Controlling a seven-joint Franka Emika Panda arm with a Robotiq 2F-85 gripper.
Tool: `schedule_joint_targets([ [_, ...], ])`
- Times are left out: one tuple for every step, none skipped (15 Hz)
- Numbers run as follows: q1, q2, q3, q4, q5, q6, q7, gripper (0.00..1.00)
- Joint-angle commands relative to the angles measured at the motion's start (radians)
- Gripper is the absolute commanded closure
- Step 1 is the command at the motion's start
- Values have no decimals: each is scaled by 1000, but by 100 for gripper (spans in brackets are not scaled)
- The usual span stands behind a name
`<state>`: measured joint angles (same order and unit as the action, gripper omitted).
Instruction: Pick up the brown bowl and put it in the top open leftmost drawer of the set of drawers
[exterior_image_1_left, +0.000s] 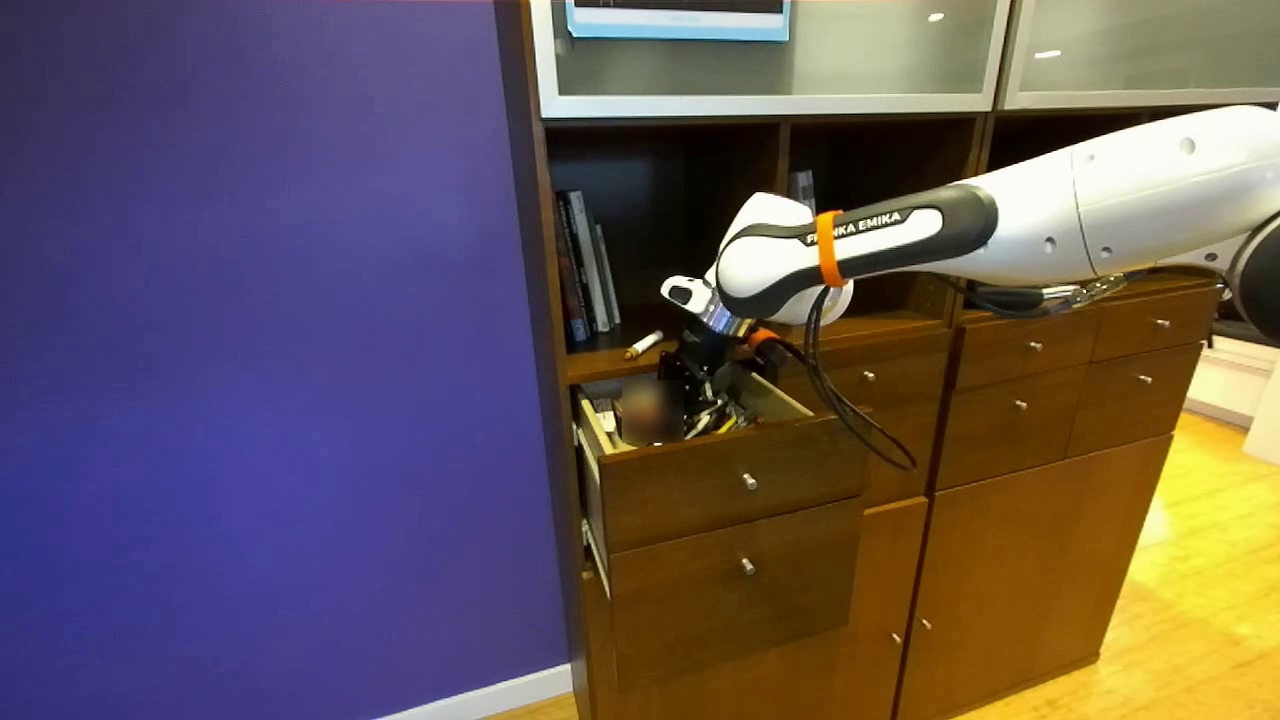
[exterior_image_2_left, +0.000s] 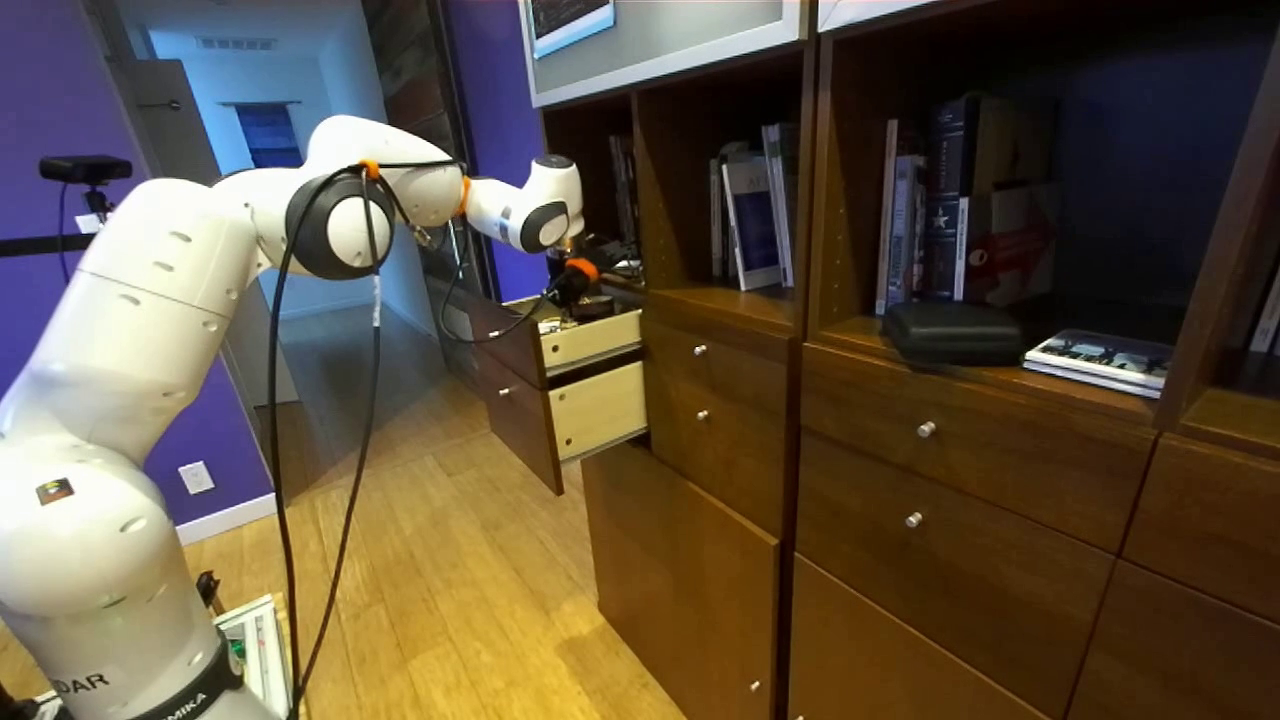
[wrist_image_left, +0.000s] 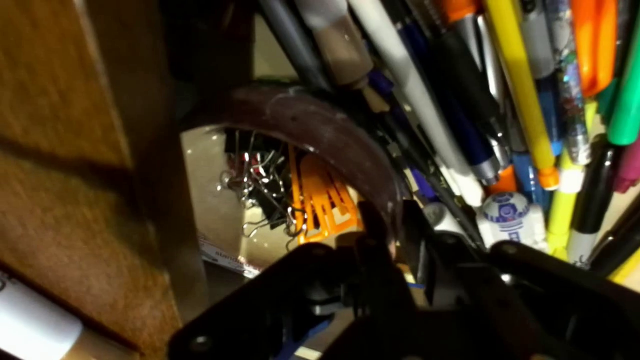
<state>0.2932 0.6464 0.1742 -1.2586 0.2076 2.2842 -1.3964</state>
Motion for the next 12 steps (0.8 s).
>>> schedule_joint_targets([
  [21,-3,-18,17,-26,17,32,53],
  [20,-3,-15,22,-22,18,27,48],
  [21,-4,-15,25,-25,15,25,39],
  [21,-6,-12,28,-21,10,22,33],
  [21,-9,-10,32,-21,7,20,25],
  [23,-14,-11,35,-24,-5,19,19],
  [25,-18,-12,37,-26,-12,18,13],
  [25,-26,-9,38,-24,-29,17,5],
  [24,-35,-6,38,-21,-54,12,1],
  [19,-47,3,32,-7,-79,10,0],
  [17,-58,7,27,-1,-99,13,0],
  [13,-74,13,18,8,-124,15,0],
])
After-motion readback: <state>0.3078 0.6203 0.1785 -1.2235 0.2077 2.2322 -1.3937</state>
